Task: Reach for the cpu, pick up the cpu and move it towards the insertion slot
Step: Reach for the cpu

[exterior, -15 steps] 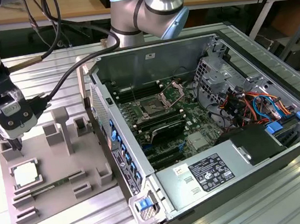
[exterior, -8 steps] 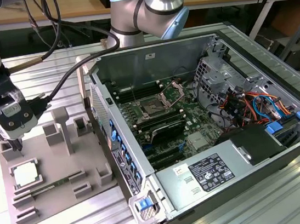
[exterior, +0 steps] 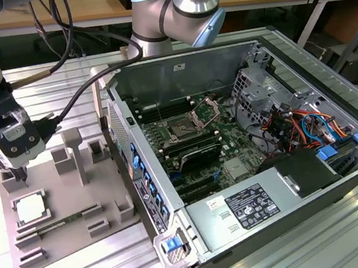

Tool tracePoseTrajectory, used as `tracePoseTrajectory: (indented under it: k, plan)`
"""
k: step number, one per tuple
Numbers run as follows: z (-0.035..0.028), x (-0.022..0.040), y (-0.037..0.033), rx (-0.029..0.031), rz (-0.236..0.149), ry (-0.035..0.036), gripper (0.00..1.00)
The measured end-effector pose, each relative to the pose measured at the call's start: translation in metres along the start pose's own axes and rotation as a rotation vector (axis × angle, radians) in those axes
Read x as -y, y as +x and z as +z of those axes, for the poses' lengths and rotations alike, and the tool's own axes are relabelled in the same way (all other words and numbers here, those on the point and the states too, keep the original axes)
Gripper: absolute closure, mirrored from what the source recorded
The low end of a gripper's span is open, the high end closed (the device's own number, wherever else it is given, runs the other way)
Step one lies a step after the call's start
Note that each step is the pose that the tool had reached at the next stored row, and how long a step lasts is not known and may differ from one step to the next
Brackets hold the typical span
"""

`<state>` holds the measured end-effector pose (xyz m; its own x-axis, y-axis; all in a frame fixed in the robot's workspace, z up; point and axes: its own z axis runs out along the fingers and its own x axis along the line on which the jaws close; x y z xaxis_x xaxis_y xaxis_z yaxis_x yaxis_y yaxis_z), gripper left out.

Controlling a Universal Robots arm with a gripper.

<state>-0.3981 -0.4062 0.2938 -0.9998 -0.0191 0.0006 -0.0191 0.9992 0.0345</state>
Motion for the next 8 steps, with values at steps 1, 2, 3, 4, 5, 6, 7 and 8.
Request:
tracePoseTrajectory:
  k: [1,2,3,4,5,6,7,8]
  plan:
    - [0.0003,0.0,0.0,0.0,0.0,0.0,0.89]
    - [0.0005,0.0,0.0,0.0,0.0,0.0001,0.89]
    - [0.0007,0.0,0.0,0.0,0.0,0.0,0.89]
    - [0.0009,0.0,0.0,0.0,0.0,0.0,0.89]
    - [0.001,0.0,0.0,0.0,0.0,0.0,0.89]
    - [0.0013,0.0,0.0,0.0,0.0,0.0,0.89]
    - [0.0016,0.0,0.0,0.0,0.0,0.0,0.89]
    - [0.0017,0.0,0.0,0.0,0.0,0.0,0.89]
